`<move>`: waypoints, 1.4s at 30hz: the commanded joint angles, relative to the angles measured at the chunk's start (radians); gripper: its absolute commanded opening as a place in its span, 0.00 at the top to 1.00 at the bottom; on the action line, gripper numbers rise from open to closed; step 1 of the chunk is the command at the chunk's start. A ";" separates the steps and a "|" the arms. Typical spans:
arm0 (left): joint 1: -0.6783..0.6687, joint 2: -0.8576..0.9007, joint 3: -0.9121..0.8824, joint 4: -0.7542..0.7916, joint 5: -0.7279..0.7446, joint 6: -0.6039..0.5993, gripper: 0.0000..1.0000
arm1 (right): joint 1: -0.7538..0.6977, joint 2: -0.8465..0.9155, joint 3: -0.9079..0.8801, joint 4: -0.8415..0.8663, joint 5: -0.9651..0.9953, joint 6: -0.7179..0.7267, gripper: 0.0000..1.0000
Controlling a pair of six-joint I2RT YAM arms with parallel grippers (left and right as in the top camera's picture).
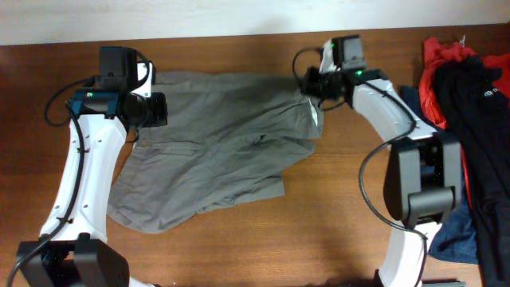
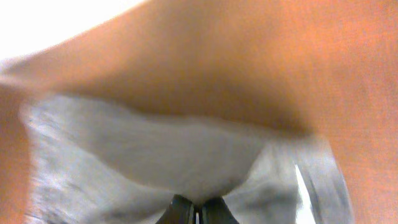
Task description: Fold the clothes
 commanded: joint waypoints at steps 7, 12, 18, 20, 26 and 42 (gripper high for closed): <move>0.002 -0.018 0.003 0.000 0.011 0.013 0.72 | -0.003 -0.016 0.035 0.274 -0.033 -0.015 0.39; 0.003 -0.018 0.003 -0.026 0.011 0.013 0.62 | -0.060 -0.020 0.035 0.191 -0.042 -0.021 0.25; 0.003 -0.019 0.003 -0.056 0.011 0.013 0.50 | -0.175 -0.103 0.035 -0.219 -0.224 -0.240 0.24; 0.003 -0.031 0.003 -0.063 0.011 0.013 0.50 | -0.188 -0.158 0.035 -0.384 -0.217 -0.345 0.27; 0.003 -0.137 0.003 -0.096 0.011 0.013 0.41 | -0.154 -0.292 0.035 -0.735 -0.122 -0.422 0.28; 0.003 -0.320 0.003 -0.217 0.011 0.012 0.23 | 0.273 -0.292 -0.393 -0.741 0.106 -0.322 0.38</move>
